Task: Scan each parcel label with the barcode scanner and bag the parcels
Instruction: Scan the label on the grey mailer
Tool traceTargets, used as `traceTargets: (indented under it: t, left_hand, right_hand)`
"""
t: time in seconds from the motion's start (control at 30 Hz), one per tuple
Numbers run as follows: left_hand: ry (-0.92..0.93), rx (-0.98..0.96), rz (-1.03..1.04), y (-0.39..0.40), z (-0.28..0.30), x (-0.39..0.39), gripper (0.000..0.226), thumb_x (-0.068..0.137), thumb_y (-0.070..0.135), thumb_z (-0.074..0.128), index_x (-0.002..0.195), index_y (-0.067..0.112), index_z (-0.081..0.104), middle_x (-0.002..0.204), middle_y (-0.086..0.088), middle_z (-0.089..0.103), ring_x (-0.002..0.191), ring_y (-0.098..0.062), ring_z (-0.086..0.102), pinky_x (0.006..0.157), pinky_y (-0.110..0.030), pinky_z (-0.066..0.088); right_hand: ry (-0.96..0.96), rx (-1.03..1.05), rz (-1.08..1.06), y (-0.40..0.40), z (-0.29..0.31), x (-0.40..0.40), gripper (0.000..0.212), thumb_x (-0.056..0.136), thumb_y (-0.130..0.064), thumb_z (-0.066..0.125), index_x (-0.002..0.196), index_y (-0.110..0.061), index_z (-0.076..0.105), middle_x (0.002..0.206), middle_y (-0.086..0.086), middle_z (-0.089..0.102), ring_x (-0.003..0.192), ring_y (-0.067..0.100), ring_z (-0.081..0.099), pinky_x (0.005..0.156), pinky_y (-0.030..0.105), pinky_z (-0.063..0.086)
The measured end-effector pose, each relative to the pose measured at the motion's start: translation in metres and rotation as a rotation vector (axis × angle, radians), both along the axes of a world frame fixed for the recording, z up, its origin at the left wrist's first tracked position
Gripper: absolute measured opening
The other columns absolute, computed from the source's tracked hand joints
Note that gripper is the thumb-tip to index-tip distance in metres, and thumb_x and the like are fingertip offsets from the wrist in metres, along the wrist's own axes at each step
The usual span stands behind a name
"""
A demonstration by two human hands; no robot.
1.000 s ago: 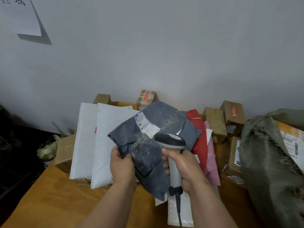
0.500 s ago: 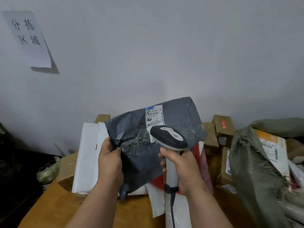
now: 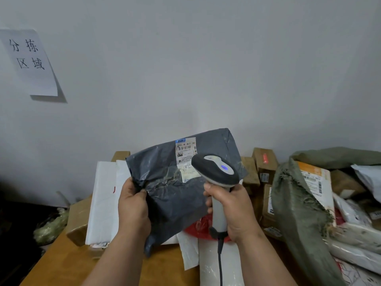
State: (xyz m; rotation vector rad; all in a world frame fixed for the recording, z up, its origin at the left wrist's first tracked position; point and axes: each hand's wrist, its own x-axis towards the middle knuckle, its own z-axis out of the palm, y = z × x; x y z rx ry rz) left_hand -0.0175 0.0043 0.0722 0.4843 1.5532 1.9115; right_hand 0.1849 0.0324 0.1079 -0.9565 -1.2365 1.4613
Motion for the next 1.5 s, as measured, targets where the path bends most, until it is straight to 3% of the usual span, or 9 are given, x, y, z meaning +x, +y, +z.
traceTargets:
  t: [0.4,0.6,0.7,0.87,0.97,1.1,1.23,1.4,1.5]
  left_hand:
    - [-0.024,0.072,0.013,-0.007,0.011,0.007,0.054,0.099,-0.004,0.039,0.096,0.040,0.070,0.104,0.009,0.072,0.104,-0.020,0.066,0.084,-0.035,0.055]
    - [-0.081,0.241,0.032,0.001,0.048,0.018,0.059,0.095,-0.009,0.039,0.091,0.040,0.072,0.103,0.009,0.073,0.103,-0.019,0.068,0.082,-0.035,0.054]
    - [-0.112,0.372,0.001,0.007,0.060,0.036,0.059,0.090,-0.016,0.035,0.100,0.030,0.070,0.114,0.001,0.071,0.107,-0.020,0.067,0.091,-0.038,0.053]
    - [-0.158,0.495,-0.090,0.019,0.067,0.080,0.063,0.085,-0.023,0.030,0.106,0.024,0.065,0.112,0.002,0.071,0.108,-0.018,0.068,0.097,-0.039,0.053]
    - [-0.220,0.500,-0.187,0.031,0.068,0.112,0.066,0.083,-0.024,0.029,0.105,0.026,0.067,0.121,-0.005,0.068,0.116,-0.027,0.064,0.101,-0.046,0.051]
    - [-0.324,0.469,-0.279,0.047,0.073,0.153,0.065,0.084,-0.023,0.029,0.093,0.026,0.071,0.101,0.002,0.072,0.099,-0.021,0.067,0.105,-0.047,0.047]
    - [-0.410,0.431,-0.397,0.065,0.077,0.192,0.063,0.084,-0.024,0.029,0.115,0.018,0.063,0.105,-0.001,0.072,0.101,-0.022,0.067,0.100,-0.044,0.051]
    - [-0.394,0.406,-0.515,0.083,0.080,0.249,0.065,0.081,-0.025,0.030,0.088,0.025,0.071,0.095,0.000,0.075,0.092,-0.022,0.071,0.085,-0.041,0.058]
    - [-0.294,0.369,-0.576,0.098,0.085,0.281,0.068,0.082,-0.024,0.031,0.087,0.029,0.073,0.092,0.004,0.076,0.090,-0.019,0.072,0.070,-0.031,0.059]
  right_hand:
    - [-0.012,-0.004,-0.009,-0.005,0.001,0.005,0.037,0.067,-0.034,0.078,0.099,-0.016,0.072,0.077,0.007,0.074,0.065,0.016,0.065,0.058,0.026,0.052]
    - [-0.032,-0.010,-0.030,-0.009,-0.001,0.019,0.030,0.063,-0.047,0.079,0.092,-0.045,0.072,0.083,-0.003,0.076,0.074,0.012,0.070,0.072,0.034,0.056]
    - [-0.001,-0.038,-0.077,-0.010,-0.001,0.039,0.044,0.061,-0.049,0.081,0.102,-0.038,0.072,0.087,-0.006,0.076,0.084,0.015,0.071,0.077,0.037,0.058]
    - [0.048,-0.075,-0.199,-0.014,0.003,0.083,0.035,0.073,-0.028,0.082,0.104,-0.018,0.071,0.075,0.000,0.075,0.067,0.014,0.071,0.060,0.030,0.054]
    - [0.030,-0.076,-0.322,-0.018,0.003,0.112,0.026,0.081,-0.024,0.079,0.106,-0.019,0.072,0.081,-0.001,0.076,0.074,0.015,0.071,0.066,0.030,0.053]
    - [0.056,-0.069,-0.444,-0.026,0.002,0.145,0.016,0.084,-0.026,0.077,0.099,-0.025,0.071,0.073,-0.004,0.073,0.065,0.013,0.068,0.060,0.029,0.052]
    - [0.098,-0.089,-0.604,-0.031,0.003,0.175,0.022,0.081,-0.027,0.080,0.099,-0.025,0.069,0.071,-0.004,0.073,0.061,0.011,0.067,0.055,0.024,0.052]
    - [0.154,-0.129,-0.751,-0.038,-0.004,0.208,0.030,0.079,-0.023,0.081,0.104,-0.010,0.070,0.077,0.007,0.073,0.065,0.017,0.066,0.061,0.032,0.054]
    - [0.152,-0.132,-0.800,-0.043,-0.007,0.234,0.018,0.080,-0.021,0.080,0.095,-0.018,0.071,0.071,0.002,0.073,0.061,0.015,0.066,0.059,0.034,0.055]
